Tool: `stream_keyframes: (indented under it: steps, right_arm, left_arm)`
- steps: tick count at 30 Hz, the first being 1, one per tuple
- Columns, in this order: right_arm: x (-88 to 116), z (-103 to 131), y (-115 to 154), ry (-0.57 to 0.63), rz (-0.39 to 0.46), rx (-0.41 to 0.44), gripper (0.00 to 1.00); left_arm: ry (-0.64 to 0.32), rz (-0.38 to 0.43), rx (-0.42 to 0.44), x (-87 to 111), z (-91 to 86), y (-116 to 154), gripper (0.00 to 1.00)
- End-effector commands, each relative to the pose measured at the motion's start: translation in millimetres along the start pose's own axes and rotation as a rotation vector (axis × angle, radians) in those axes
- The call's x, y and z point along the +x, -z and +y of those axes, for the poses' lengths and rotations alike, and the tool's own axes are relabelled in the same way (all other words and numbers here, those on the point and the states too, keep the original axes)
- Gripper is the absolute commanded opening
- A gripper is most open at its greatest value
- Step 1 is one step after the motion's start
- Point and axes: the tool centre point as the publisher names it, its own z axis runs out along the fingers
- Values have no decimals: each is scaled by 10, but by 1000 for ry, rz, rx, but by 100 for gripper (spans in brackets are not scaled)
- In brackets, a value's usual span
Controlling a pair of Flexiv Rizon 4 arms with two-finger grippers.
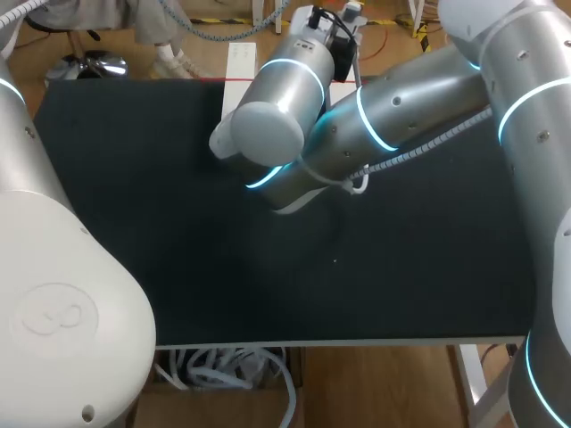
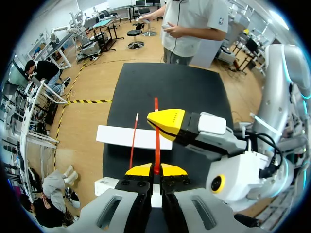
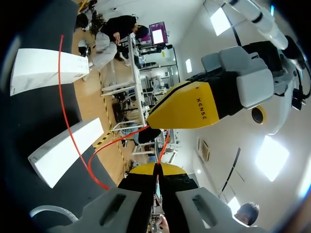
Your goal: Grab the tape and strap the tape.
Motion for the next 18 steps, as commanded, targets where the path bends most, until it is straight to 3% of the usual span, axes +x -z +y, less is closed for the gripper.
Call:
stream_keyframes:
  steps: [1,18]
  right_arm:
    - [-37,-64,-46,7,-1,4,0]
    - [-32,-14,-35,0,-5,11,0]
  left_arm:
    - [1,2,-5,-2,-10,11,0]
    - [1,2,-5,-2,-10,11,0]
